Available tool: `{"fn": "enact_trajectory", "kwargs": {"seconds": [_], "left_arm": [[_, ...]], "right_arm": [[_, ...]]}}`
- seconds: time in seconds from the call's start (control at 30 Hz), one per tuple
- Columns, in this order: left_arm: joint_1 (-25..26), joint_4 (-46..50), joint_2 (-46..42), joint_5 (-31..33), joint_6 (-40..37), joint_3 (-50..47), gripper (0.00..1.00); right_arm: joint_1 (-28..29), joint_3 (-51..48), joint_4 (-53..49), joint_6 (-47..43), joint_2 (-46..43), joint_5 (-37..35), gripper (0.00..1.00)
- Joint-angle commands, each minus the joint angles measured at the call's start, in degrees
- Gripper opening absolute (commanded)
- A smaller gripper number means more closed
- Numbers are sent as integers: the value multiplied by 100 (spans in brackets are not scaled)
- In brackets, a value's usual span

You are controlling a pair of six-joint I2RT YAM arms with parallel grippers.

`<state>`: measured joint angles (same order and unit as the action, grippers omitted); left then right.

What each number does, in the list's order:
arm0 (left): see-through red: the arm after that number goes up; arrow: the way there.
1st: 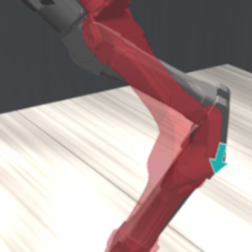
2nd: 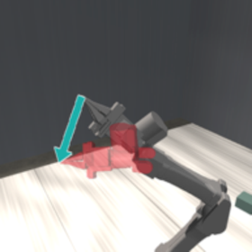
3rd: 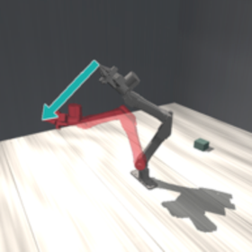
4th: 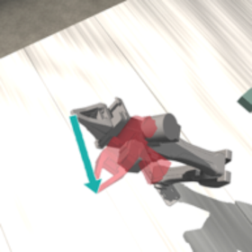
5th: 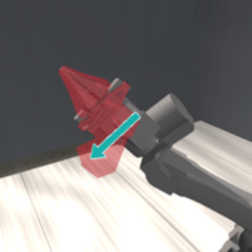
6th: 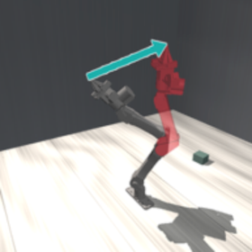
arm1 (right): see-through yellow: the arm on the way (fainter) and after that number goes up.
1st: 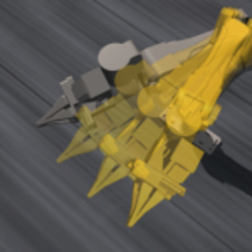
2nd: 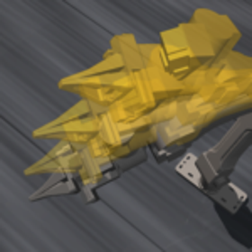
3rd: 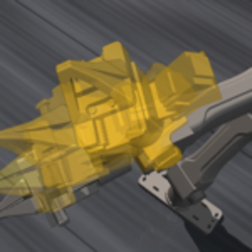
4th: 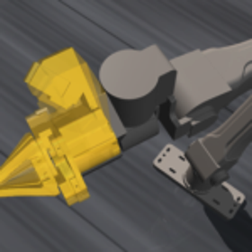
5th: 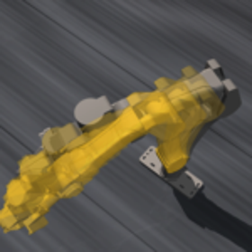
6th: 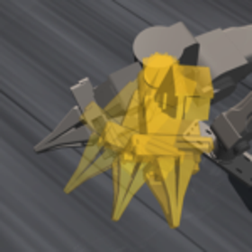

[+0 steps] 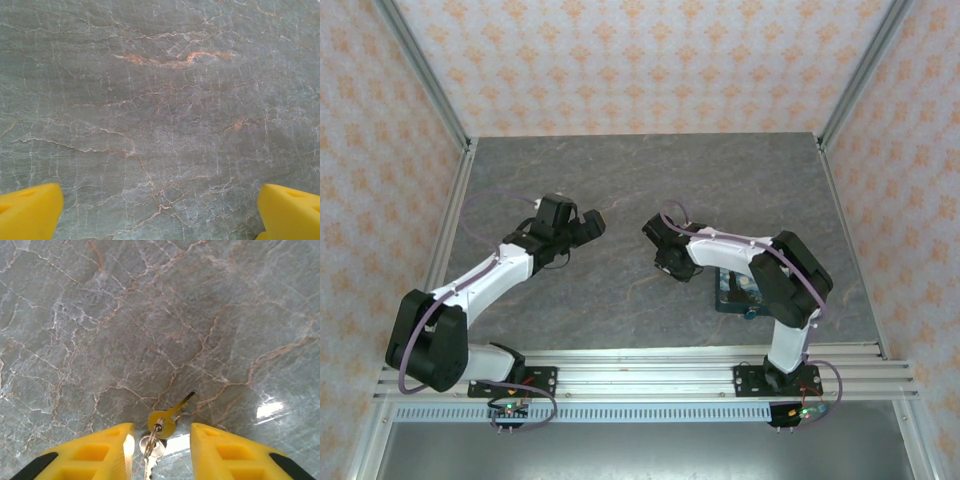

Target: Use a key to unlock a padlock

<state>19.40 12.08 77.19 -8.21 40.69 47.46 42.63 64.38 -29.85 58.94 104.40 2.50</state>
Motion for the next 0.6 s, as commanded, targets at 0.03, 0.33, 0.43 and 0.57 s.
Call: {"fn": "enact_trajectory", "kwargs": {"seconds": [0.03, 0.33, 0.43, 0.57], "left_arm": [[10, -188, 77, -44, 35, 7, 100], [11, -164, 183, -91, 56, 37, 100], [11, -190, 152, -212, 36, 28, 100], [11, -222, 37, -487, 151, -9, 100]], "right_arm": [[43, 177, -345, -99, 185, -200, 34], [96, 338, -356, -249, 492, -67, 25], [95, 281, -249, -310, 511, -9, 15], [96, 5, 108, -463, 373, 126, 0]]}}
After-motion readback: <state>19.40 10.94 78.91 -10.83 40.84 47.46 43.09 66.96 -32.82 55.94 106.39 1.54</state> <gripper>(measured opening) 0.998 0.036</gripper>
